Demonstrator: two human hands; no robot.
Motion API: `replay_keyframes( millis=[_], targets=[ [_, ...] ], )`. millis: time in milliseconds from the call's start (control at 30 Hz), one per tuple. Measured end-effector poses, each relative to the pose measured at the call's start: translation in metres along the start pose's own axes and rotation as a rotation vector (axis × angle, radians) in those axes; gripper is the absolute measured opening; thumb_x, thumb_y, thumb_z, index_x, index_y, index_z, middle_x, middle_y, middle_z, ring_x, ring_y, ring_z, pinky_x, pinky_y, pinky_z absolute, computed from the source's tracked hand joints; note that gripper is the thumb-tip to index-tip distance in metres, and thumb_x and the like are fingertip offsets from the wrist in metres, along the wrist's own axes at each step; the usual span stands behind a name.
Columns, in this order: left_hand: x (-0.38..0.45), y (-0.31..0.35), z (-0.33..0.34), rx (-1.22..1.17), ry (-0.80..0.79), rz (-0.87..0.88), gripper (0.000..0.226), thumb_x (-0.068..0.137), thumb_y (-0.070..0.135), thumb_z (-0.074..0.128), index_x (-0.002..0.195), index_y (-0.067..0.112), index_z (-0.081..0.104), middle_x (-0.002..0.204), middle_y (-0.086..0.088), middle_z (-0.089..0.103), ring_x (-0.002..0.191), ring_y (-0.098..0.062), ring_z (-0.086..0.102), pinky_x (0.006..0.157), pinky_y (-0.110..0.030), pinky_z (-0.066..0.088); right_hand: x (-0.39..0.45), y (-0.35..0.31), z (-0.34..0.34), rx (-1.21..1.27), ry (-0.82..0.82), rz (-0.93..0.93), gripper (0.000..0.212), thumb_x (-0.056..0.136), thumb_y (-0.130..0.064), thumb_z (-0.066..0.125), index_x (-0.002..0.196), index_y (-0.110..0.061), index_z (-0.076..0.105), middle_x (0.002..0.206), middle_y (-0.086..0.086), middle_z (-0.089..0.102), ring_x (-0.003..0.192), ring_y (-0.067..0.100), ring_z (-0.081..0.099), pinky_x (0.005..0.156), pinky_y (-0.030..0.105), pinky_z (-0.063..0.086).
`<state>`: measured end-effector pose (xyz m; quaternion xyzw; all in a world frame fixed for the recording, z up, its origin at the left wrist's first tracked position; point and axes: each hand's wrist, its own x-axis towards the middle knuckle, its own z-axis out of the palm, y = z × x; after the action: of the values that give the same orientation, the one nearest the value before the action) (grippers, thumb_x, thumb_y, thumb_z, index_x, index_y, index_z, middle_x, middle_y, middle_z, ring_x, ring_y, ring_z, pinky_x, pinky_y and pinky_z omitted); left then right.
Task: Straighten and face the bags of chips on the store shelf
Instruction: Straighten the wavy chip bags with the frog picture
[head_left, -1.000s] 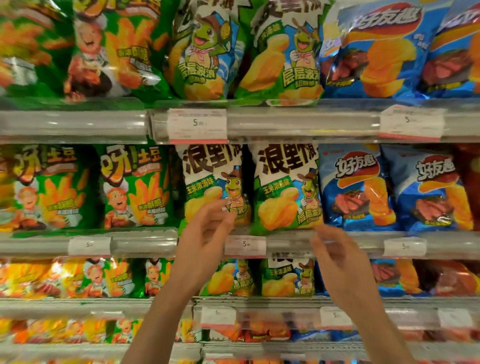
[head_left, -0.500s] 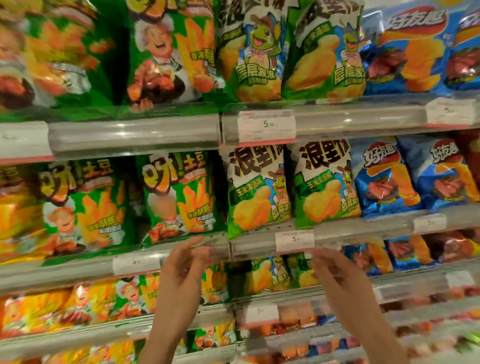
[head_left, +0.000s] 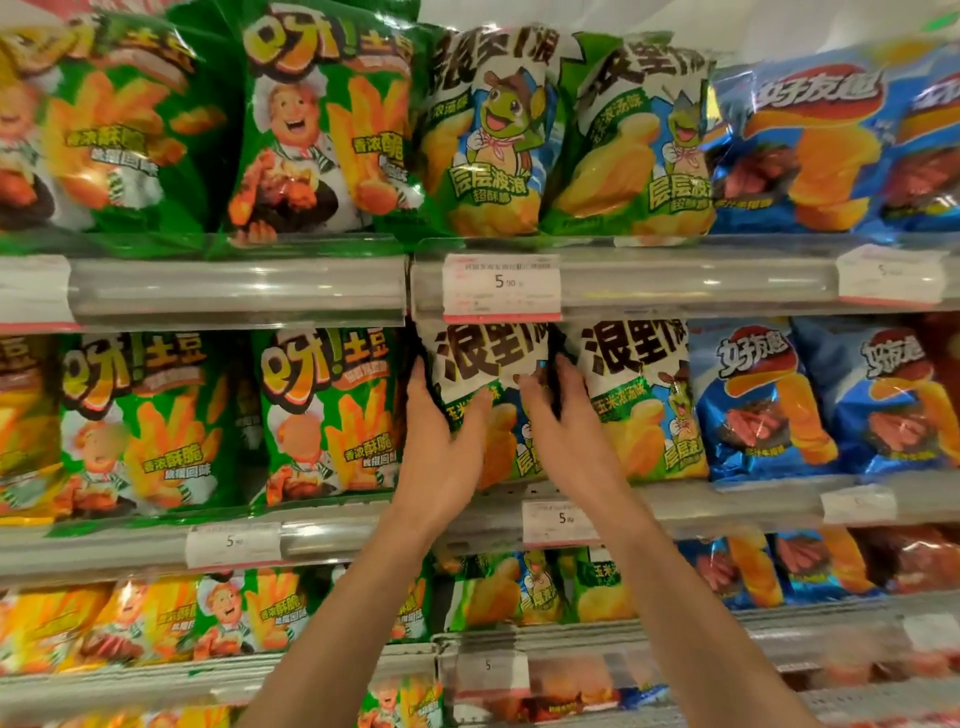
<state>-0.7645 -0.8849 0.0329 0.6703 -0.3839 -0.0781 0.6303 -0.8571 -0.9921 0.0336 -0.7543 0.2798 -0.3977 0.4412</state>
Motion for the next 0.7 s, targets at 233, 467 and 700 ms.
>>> replay_keyframes(
  millis=[233,467,700],
  targets=[
    [0.039,-0.011,0.015,-0.017,0.02,-0.118,0.083,0.1,0.053,0.048,0.161,0.021,0.002,0.162,-0.002,0.032,0.148,-0.022,0.031,0.109,-0.024,0.023,0.026,0.001,0.008,0.046,-0.074,0.137,0.073,0.094,-0.071,0.036,0.154,-0.03,0.025,0.14,-0.012,0.047,0.128,0.009,0.043,0.095,0.023,0.026],
    [0.048,-0.025,0.017,-0.017,0.058,-0.074,0.082,0.096,0.059,0.053,0.159,0.028,0.01,0.158,0.001,0.038,0.145,-0.021,0.036,0.111,-0.028,0.027,0.033,-0.004,0.009,0.046,-0.092,0.211,0.078,0.092,-0.072,0.036,0.153,-0.026,0.022,0.148,0.001,0.047,0.123,0.019,0.052,0.101,0.034,0.035],
    [0.045,-0.036,0.013,-0.01,0.086,-0.046,0.074,0.092,0.067,0.053,0.154,0.035,0.028,0.11,0.042,0.046,0.115,0.001,0.046,0.079,-0.002,0.03,0.019,-0.007,0.017,-0.053,0.044,0.205,0.075,0.088,-0.076,0.036,0.141,-0.024,0.029,0.137,0.005,0.052,0.122,0.033,0.054,0.101,0.045,0.043]
  ],
)
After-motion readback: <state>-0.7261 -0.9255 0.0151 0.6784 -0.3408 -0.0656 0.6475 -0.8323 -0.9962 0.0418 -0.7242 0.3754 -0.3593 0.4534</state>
